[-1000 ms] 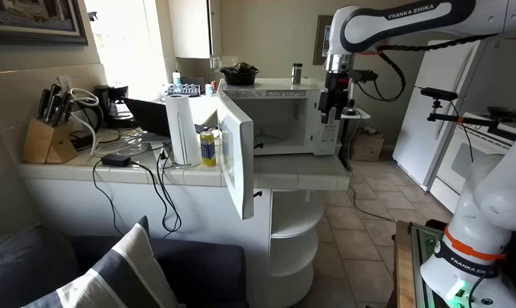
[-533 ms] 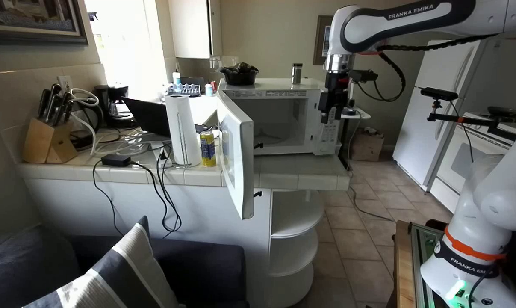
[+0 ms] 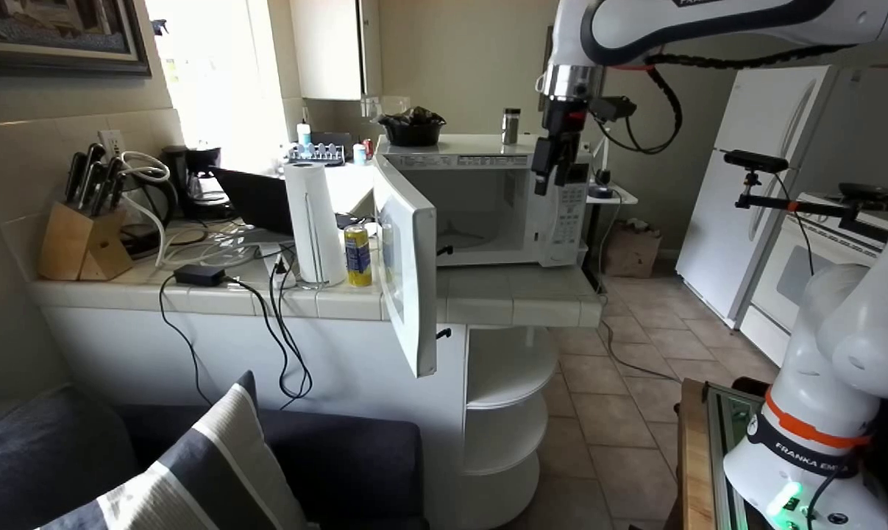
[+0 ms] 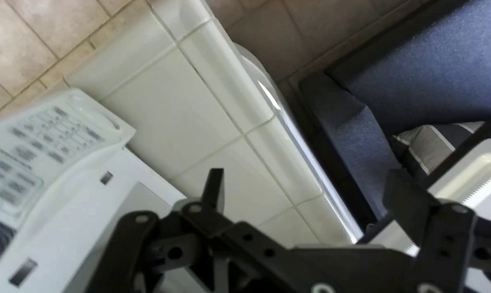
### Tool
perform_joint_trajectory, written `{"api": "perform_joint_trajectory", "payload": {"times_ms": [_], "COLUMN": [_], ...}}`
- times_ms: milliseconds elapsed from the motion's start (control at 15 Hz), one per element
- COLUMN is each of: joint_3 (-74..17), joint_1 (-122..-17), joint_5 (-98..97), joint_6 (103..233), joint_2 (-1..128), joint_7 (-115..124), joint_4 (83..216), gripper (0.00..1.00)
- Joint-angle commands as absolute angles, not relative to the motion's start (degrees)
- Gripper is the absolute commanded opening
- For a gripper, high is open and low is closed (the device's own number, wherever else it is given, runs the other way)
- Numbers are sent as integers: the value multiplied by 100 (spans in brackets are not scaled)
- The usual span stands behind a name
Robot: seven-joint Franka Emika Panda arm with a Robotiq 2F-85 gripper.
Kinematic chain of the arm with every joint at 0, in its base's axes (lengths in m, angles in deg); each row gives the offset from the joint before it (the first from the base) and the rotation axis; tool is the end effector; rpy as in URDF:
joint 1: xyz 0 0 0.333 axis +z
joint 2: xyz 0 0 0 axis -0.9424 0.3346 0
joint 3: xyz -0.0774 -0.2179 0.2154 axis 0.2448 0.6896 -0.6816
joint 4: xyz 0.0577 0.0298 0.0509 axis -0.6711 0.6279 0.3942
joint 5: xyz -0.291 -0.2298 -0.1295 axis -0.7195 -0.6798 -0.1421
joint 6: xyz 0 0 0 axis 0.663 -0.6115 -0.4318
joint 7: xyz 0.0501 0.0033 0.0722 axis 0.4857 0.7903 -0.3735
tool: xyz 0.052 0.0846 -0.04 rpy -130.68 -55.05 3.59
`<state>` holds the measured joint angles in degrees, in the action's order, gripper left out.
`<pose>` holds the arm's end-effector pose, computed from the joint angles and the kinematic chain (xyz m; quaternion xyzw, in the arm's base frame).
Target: Close the microwave door
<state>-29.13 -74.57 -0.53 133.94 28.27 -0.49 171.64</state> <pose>0.4578 -0.0693 0.5995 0.9975 -0.0585 0.0362 0.0180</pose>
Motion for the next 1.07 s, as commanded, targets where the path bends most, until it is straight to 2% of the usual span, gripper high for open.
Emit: {"api": "perform_joint_trajectory", "payload": {"times_ms": [0,333,400,467,533,600,1000], "joint_3": [-3241,-3568,-3634,-3736,-3794,-3868,-4091], "joint_1": [-7152,-6708,-6621,-6534,-6437,-6348,-5915], "joint_5": [-269,-218,-229,-302,-256,-233,94], "joint_6": [13488,14053,14207,14366,14522,14691,15584], "joint_2": [2878,3143,3214,3317,3417,3534,4214], "joint_7": [-321,-928,-1072,-1178,-1334,-1476,-2756], "joint_4": [16551,15834,15761,15684,15601,15530,15202], "gripper": [100,100,75,73,66,56,11]}}
